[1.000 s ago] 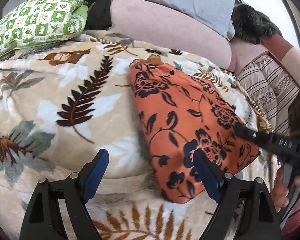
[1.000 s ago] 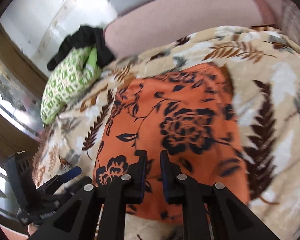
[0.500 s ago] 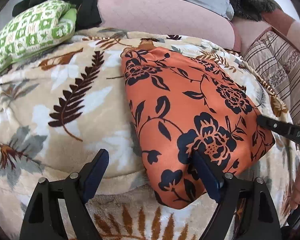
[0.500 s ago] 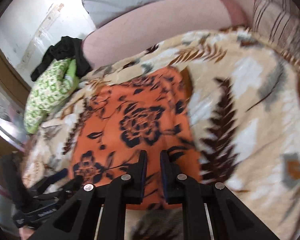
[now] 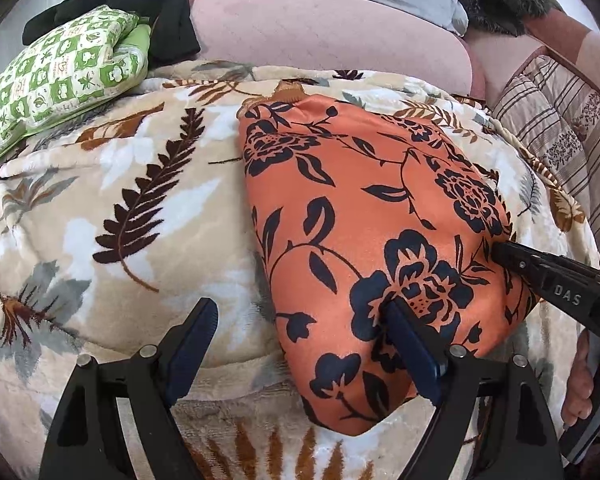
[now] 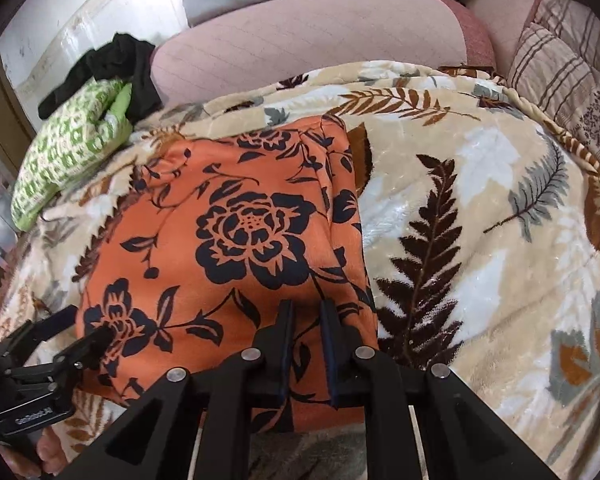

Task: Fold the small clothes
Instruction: 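Tuck the blouse side edge under with the right tool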

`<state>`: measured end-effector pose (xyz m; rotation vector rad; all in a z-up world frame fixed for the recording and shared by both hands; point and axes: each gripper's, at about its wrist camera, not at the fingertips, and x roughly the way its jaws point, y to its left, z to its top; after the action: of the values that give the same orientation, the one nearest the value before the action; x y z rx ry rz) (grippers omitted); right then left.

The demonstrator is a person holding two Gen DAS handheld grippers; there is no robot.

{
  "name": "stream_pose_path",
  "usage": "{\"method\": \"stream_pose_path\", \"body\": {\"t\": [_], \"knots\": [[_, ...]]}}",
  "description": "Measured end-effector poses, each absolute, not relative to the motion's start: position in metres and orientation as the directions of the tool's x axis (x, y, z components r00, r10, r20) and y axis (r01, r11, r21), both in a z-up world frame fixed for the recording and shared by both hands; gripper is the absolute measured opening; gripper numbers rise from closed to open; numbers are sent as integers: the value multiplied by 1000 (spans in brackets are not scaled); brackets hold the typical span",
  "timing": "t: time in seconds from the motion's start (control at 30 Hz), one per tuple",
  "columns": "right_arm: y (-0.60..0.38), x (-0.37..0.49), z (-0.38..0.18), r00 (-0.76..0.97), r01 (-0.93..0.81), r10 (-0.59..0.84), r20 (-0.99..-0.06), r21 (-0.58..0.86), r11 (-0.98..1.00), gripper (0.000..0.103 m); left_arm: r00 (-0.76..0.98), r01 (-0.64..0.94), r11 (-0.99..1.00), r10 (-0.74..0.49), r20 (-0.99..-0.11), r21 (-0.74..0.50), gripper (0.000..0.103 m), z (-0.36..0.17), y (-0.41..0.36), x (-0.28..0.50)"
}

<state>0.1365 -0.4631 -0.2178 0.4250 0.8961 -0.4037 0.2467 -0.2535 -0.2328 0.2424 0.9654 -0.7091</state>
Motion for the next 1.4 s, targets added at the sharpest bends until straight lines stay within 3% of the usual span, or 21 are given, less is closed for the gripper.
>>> {"method": "stream_pose_path", "body": {"t": [0.2,0.4,0.67,0.8,0.9,1.03,1.23,1.4], "knots": [[-472,140,-223,565,513,-130,-815,224,829,18,374,643,757,-440,-817,-113,88,-234,-254,245],[-457,143,-217,538,506,-204,-818,119,854,17,373,632,765,-438,-818,-122,88,-234,-253,246],[-452,137,-200,531,512,-228,-816,94,854,18,372,610,783,-420,-827,-123,93,-238,-253,244],[-449,128,-184,584,513,-238,-776,126,849,18,391,606,792,-372,-842,-69,103,-240,-255,238],[-450,122,-180,614,517,-233,-754,161,841,18,387,612,788,-372,-844,-66,103,-242,-254,235],[-451,133,-207,551,506,-140,-823,196,840,18,358,610,787,-378,-854,-93,103,-246,-252,237],[-456,133,-215,569,494,-107,-815,235,837,18,276,593,789,-388,-879,-162,103,-239,-250,250],[-471,130,-197,634,454,-73,-769,295,840,18,372,557,809,-443,-816,-185,103,-218,-241,257]]}}
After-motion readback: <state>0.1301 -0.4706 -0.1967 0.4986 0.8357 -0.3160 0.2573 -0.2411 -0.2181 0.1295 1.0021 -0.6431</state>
